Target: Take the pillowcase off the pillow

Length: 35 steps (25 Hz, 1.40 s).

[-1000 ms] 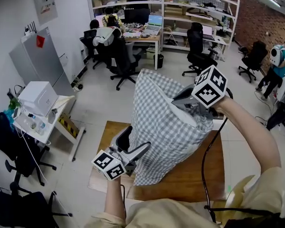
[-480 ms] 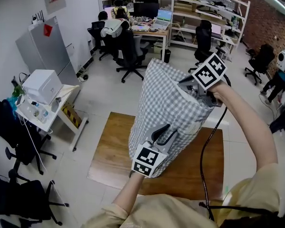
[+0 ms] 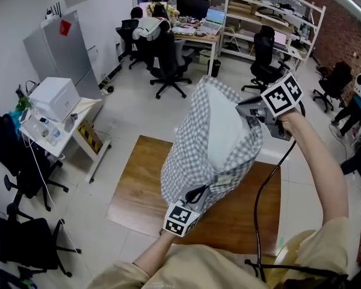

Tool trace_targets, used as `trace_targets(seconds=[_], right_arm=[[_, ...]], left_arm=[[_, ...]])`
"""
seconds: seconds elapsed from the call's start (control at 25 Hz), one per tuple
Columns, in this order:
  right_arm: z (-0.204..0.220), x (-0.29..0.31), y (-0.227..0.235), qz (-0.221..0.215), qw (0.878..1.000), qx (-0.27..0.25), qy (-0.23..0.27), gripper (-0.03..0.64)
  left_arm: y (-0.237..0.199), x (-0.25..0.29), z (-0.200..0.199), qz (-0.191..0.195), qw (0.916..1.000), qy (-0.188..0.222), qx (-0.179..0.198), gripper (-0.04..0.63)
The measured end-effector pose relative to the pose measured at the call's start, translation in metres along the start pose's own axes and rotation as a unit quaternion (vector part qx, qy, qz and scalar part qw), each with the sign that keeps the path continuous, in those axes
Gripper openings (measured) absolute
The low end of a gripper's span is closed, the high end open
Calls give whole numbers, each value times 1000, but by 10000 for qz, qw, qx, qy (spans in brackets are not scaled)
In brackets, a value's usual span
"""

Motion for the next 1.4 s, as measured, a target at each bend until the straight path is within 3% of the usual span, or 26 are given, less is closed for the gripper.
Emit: trace_targets(seconds=[0.16, 0.28, 0.32, 0.4, 0.44, 0.48, 0.64, 0.76, 0.84, 0.92, 1.0, 1.04, 1.08, 1.24, 1.28, 1.4], right_arm=[[14, 15, -14, -358, 9993, -80, -109, 9], [17, 21, -19, -459, 9989, -10, 70, 9], [14, 16, -20, -473, 9987, 0, 195, 9], [7, 4, -25, -535, 9977, -106, 412, 9], [5, -1, -29, -607, 9967, -209, 493, 9], [5, -6, -35, -700, 9955, -330, 551, 9], [15, -13, -67, -1006, 9896, -882, 532, 10], [6, -19, -89, -1148, 9852, -1164, 511, 11], [-2, -20, -101, -1192, 9827, -1331, 477, 11], [-4, -16, -112, -1135, 9820, -1452, 418, 11], [-1, -14, -116, -1045, 9831, -1452, 386, 11], [2, -14, -115, -1022, 9839, -1411, 395, 11], [4, -14, -114, -1024, 9845, -1357, 423, 11], [1, -15, -109, -1110, 9851, -1188, 566, 10], [0, -13, -110, -1143, 9846, -1194, 562, 9], [4, -7, -115, -1306, 9807, -1369, 494, 9]], left_arm=[[-48, 19, 64, 27, 9981, -504, -339, 3], [-30, 2, 25, 519, 9980, -308, -167, 12], [-23, -8, 7, 713, 9972, -179, -106, 57], [-22, -31, -26, 954, 9952, 167, -162, 214], [-28, -44, -42, 938, 9945, 399, -230, 262], [-39, -56, -56, 838, 9941, 629, -269, 264], [-110, -74, -102, 357, 9927, 1084, -386, 261], [-152, -43, -148, 697, 9881, 1122, -787, 259], [-167, -8, -169, 1097, 9857, 814, -984, 206], [-174, 24, -165, 1514, 9801, 266, -1257, 204], [-177, 47, -152, 1981, 9658, -124, -1671, 187], [-180, 53, -147, 2073, 9606, -138, -1845, 116], [-184, 58, -143, 2023, 9594, -69, -1966, 17], [-215, 76, -124, 1421, 9629, 62, -2293, 9], [-223, 80, -120, 1380, 9596, 115, -2449, 9], [-237, 85, -114, 1466, 9381, 566, -3086, 3]])
Point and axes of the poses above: the fingertips, and each gripper's own axes: x forward along the fingers, y to its right, z out of its underside, the point moved 6 cm from there along -x, backward along the fingers, and after that the axes turned 15 degrees about -x, right-handed, at the moved point
